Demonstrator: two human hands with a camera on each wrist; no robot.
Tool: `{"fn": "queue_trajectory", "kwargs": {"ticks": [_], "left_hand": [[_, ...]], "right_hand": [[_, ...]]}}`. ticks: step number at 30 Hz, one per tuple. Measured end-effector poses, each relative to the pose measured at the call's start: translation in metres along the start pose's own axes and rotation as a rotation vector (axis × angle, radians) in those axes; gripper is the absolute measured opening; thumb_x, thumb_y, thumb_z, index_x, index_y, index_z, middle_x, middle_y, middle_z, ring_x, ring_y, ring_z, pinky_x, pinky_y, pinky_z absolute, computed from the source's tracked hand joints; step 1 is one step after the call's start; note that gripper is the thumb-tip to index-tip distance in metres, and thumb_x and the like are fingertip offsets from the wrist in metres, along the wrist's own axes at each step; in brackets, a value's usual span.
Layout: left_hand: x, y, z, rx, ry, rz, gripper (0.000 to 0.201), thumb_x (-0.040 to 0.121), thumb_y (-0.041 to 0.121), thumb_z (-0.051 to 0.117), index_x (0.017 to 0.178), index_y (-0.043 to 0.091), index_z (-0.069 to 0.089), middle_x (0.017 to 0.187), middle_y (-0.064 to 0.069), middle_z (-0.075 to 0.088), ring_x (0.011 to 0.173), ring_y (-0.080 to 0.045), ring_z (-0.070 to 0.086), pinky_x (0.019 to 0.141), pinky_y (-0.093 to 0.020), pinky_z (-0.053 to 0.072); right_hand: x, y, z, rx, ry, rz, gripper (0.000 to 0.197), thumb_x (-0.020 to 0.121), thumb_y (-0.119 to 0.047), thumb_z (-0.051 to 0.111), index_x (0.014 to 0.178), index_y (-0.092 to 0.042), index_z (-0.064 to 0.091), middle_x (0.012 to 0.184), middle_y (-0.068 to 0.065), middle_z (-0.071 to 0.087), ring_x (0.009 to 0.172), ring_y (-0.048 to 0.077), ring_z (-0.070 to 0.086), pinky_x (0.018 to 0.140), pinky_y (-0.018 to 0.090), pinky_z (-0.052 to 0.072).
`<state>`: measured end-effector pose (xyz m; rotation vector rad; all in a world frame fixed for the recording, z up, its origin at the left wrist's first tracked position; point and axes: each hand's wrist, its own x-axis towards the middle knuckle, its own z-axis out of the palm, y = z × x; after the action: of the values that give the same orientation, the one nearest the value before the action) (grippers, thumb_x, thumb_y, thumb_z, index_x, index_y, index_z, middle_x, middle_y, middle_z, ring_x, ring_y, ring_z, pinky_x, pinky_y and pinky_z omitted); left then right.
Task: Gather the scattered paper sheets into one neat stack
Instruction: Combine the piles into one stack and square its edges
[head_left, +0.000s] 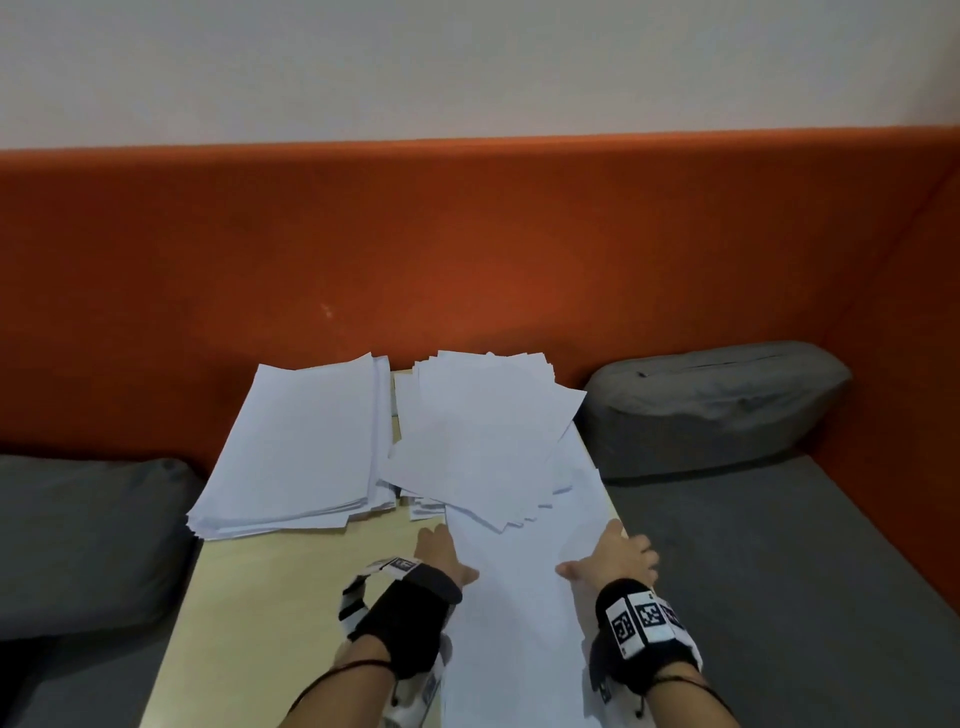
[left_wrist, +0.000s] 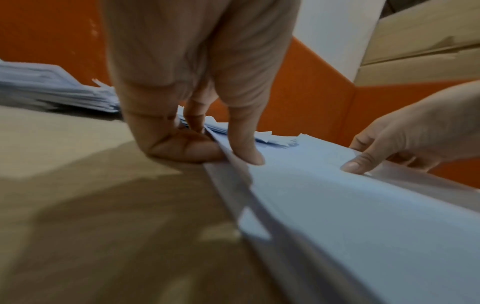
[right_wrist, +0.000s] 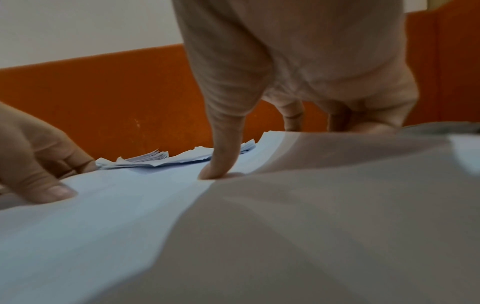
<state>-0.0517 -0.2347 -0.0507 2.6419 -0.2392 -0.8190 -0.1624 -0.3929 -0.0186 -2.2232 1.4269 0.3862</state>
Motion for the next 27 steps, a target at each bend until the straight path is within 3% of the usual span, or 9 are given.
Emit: {"fn": "queue_trajectory", "kwargs": {"ticks": [3, 7, 10, 11, 13, 14, 16, 21, 27], "left_hand": [[0.001, -0.001, -0.006, -0.032, -0.061, 0.056, 0.097, 0.078, 0.027, 0.073, 0.145, 0.002, 0.008, 0.146, -0.017, 0.03, 0.137, -0.029, 0.031, 0.111, -0.034, 0.032], [-0.001, -0.002, -0.012, -0.007, -0.099, 0.089, 0.109, 0.076, 0.025, 0.075, 0.147, 0.004, -0.005, 0.148, -0.018, 0.029, 0.138, -0.029, 0.031, 0.112, -0.035, 0.031], [-0.001, -0.001, -0.017, 0.05, -0.108, 0.117, 0.109, 0.078, 0.026, 0.074, 0.146, 0.001, -0.008, 0.146, -0.018, 0.034, 0.135, -0.028, 0.035, 0.109, -0.03, 0.034], [-0.001, 0.0, -0.018, 0.075, -0.109, 0.122, 0.11, 0.078, 0.026, 0.073, 0.146, 0.001, -0.01, 0.145, -0.018, 0.036, 0.134, -0.028, 0.037, 0.107, -0.029, 0.035], [-0.001, 0.001, -0.019, 0.106, -0.113, 0.135, 0.113, 0.079, 0.026, 0.073, 0.146, 0.003, -0.015, 0.145, -0.019, 0.035, 0.133, -0.028, 0.039, 0.106, -0.029, 0.036], [-0.001, 0.001, -0.02, 0.112, -0.117, 0.147, 0.115, 0.078, 0.026, 0.073, 0.145, 0.005, -0.018, 0.146, -0.019, 0.033, 0.133, -0.028, 0.039, 0.105, -0.029, 0.037], [0.001, 0.001, -0.022, 0.112, -0.139, 0.161, 0.117, 0.077, 0.026, 0.074, 0.145, 0.005, -0.02, 0.147, -0.019, 0.032, 0.133, -0.028, 0.039, 0.106, -0.029, 0.037], [0.011, 0.006, -0.03, 0.155, -0.037, 0.149, 0.097, 0.081, 0.035, 0.067, 0.145, -0.004, 0.004, 0.15, -0.018, 0.023, 0.139, -0.027, 0.029, 0.111, -0.028, 0.031], [0.021, 0.005, -0.039, 0.05, 0.063, 0.12, 0.077, 0.086, 0.045, 0.057, 0.143, 0.003, 0.024, 0.15, -0.014, 0.026, 0.14, -0.029, 0.024, 0.114, -0.032, 0.022]], "right_hand": [[0.002, 0.0, -0.001, -0.023, -0.016, 0.015, 0.094, 0.065, -0.047, 0.078, 0.138, -0.017, 0.027, 0.137, 0.018, 0.03, 0.128, 0.035, 0.03, 0.102, 0.044, 0.034], [-0.001, -0.002, -0.001, 0.11, -0.044, 0.001, 0.08, 0.069, -0.031, 0.079, 0.133, -0.015, 0.032, 0.132, 0.017, 0.029, 0.118, 0.036, 0.042, 0.091, 0.043, 0.046], [0.002, 0.002, -0.001, 0.145, -0.065, -0.113, 0.06, 0.078, -0.018, 0.07, 0.129, -0.012, 0.038, 0.129, 0.015, 0.045, 0.11, 0.033, 0.055, 0.086, 0.035, 0.047], [0.002, 0.005, -0.001, 0.153, -0.057, -0.156, 0.045, 0.081, -0.014, 0.065, 0.121, -0.012, 0.045, 0.121, 0.011, 0.054, 0.107, 0.03, 0.057, 0.083, 0.032, 0.047], [0.004, 0.012, -0.001, 0.211, -0.023, -0.226, 0.015, 0.082, -0.006, 0.057, 0.085, -0.016, 0.048, 0.087, 0.003, 0.057, 0.087, 0.027, 0.054, 0.065, 0.025, 0.043], [0.007, 0.015, 0.002, 0.251, -0.007, -0.249, 0.025, 0.081, -0.002, 0.055, 0.071, -0.018, 0.039, 0.073, -0.001, 0.048, 0.079, 0.025, 0.049, 0.055, 0.023, 0.036], [0.006, 0.019, 0.002, 0.309, 0.01, -0.281, 0.036, 0.079, 0.002, 0.053, 0.061, -0.019, 0.029, 0.061, -0.003, 0.035, 0.069, 0.022, 0.04, 0.048, 0.022, 0.026], [0.003, 0.024, 0.0, 0.408, 0.012, -0.331, 0.038, 0.077, 0.003, 0.055, 0.059, -0.019, 0.029, 0.059, -0.003, 0.028, 0.063, 0.02, 0.028, 0.052, 0.026, 0.024], [0.0, 0.022, 0.003, 0.546, -0.024, -0.354, 0.031, 0.078, 0.002, 0.06, 0.062, -0.019, 0.044, 0.07, -0.004, 0.04, 0.07, 0.016, 0.039, 0.056, 0.021, 0.03]]}}
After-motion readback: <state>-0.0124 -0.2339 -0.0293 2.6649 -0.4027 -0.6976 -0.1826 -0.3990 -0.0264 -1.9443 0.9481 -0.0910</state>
